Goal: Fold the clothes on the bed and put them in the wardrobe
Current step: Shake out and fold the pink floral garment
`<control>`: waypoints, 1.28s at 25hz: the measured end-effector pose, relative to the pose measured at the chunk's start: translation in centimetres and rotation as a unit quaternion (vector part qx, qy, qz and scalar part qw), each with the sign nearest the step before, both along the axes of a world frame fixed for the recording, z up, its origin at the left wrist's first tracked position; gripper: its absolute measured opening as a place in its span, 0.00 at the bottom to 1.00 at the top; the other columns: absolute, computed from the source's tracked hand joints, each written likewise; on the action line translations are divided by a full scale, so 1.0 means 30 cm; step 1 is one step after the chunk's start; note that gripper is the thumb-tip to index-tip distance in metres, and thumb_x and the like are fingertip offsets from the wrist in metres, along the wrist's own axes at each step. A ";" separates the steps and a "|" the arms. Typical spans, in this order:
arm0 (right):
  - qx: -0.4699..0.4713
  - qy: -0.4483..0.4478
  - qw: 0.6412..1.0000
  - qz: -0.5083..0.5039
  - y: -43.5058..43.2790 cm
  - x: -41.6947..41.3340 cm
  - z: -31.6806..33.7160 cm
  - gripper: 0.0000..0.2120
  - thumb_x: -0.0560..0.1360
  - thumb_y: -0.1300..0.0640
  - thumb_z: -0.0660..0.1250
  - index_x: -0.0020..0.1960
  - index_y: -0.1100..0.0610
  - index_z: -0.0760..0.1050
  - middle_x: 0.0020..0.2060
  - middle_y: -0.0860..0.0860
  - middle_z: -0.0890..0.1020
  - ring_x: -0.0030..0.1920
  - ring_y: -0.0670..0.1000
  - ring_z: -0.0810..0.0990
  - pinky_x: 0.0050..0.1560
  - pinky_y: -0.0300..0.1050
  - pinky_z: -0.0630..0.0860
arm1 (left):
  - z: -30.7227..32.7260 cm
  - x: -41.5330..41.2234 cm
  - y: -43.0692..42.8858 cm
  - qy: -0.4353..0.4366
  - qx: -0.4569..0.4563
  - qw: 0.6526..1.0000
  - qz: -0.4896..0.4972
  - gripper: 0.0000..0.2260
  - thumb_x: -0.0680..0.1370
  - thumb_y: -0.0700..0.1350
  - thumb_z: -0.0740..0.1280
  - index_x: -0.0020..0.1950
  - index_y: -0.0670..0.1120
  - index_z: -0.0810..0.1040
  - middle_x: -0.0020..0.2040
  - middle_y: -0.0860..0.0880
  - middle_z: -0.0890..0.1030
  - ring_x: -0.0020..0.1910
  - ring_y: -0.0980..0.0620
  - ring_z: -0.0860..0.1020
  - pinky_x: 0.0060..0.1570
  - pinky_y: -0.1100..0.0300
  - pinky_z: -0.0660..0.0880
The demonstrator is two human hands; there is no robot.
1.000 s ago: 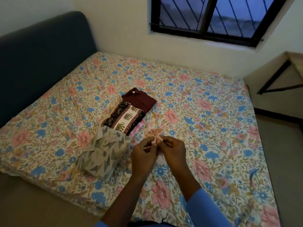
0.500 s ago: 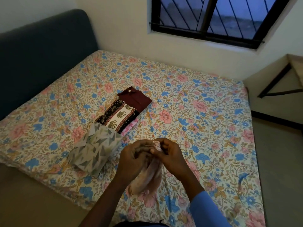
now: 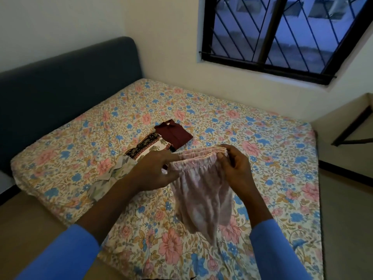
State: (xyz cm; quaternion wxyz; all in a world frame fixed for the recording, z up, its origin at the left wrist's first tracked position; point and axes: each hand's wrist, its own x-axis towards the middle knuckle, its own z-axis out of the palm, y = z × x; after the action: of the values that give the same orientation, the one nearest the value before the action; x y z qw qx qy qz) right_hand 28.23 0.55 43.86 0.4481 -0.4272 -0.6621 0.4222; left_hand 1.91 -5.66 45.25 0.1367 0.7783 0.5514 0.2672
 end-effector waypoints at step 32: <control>0.135 0.074 0.988 0.013 -0.036 -0.084 0.395 0.22 0.85 0.52 0.61 0.40 0.67 0.69 0.34 0.54 0.66 0.37 0.47 0.66 0.39 0.43 0.65 | -0.247 0.287 0.141 -0.438 -0.346 0.813 0.165 0.14 0.84 0.45 0.66 0.65 0.37 0.79 0.49 0.49 0.81 0.57 0.41 0.80 0.53 0.55 0.80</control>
State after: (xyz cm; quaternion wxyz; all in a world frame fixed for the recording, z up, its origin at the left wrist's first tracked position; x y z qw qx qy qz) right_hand 25.72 -0.54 55.70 0.5442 -0.3216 -0.6836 0.3648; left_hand 10.53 -1.44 37.83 0.5781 0.3775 0.6094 0.3899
